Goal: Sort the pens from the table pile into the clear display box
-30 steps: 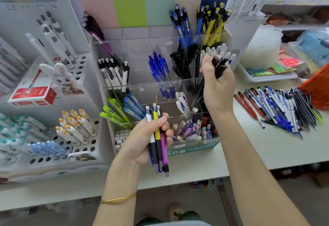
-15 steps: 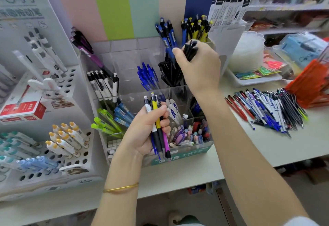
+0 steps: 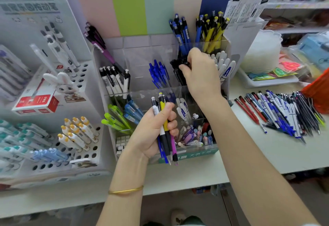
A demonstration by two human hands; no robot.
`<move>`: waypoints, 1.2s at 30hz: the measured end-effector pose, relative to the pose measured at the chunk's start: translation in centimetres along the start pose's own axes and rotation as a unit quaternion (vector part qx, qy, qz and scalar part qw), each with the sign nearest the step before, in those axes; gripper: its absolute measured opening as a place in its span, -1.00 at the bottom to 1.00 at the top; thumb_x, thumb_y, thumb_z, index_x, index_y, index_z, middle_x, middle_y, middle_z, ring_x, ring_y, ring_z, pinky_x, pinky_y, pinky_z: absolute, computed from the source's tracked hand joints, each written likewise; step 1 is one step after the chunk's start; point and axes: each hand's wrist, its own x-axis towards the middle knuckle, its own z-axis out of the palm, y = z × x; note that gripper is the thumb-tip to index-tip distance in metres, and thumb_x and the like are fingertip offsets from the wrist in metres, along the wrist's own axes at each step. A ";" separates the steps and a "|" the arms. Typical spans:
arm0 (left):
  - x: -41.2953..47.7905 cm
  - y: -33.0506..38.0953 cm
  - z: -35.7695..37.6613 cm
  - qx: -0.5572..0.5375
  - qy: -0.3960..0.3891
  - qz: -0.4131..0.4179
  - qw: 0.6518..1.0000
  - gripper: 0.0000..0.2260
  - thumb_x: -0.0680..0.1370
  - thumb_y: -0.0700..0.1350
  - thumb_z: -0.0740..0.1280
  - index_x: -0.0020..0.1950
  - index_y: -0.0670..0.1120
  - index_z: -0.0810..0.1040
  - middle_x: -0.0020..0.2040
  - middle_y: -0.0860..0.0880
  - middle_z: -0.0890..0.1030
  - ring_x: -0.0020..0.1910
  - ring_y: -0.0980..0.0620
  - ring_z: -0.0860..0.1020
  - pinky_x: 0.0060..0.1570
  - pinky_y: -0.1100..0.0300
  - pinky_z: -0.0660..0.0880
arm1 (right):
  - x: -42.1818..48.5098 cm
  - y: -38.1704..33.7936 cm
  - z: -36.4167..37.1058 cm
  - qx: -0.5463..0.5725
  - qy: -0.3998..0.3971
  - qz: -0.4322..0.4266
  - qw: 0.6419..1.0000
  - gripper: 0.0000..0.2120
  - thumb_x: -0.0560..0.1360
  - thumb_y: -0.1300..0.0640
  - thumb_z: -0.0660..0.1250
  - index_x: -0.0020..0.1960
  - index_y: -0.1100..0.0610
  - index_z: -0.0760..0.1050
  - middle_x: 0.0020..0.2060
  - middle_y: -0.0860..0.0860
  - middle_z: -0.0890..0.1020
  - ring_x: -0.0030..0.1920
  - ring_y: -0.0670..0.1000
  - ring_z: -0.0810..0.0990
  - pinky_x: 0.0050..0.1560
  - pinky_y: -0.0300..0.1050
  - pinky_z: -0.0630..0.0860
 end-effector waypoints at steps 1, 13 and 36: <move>0.0 0.0 0.0 -0.022 0.005 -0.008 1.000 -0.72 0.43 -0.01 0.29 0.03 -0.14 0.37 -0.39 0.02 0.37 -0.52 0.14 0.33 -0.53 0.31 0.36 | -0.1 0.1 0.2 -0.007 -0.017 0.005 1.000 -0.78 0.56 0.09 0.30 0.08 0.23 0.39 -0.01 0.14 0.53 -0.08 0.09 0.42 -0.19 -0.20 0.16; -0.9 0.3 -0.9 -0.201 0.081 0.164 0.962 -0.84 0.49 -0.11 0.28 0.04 -0.10 0.41 -0.31 0.03 0.42 -0.42 0.15 0.40 -0.35 0.29 0.48 | -7.7 -2.3 -1.4 0.278 -0.335 0.147 0.888 -0.65 0.59 -0.13 0.13 -0.05 0.15 0.46 -0.27 -0.04 0.59 -0.32 -0.05 0.60 -0.34 -0.21 0.52; -3.7 -0.1 -2.1 0.129 0.195 0.269 0.934 -0.70 0.49 -0.19 0.20 0.13 -0.32 0.51 0.02 -0.23 0.66 0.02 -0.09 0.64 0.13 -0.04 0.53 | -13.9 -6.1 4.3 0.465 -0.168 0.220 0.841 -0.61 0.61 -0.07 0.12 -0.15 0.20 0.50 -0.46 -0.07 0.49 -0.41 -0.06 0.46 -0.43 -0.16 0.40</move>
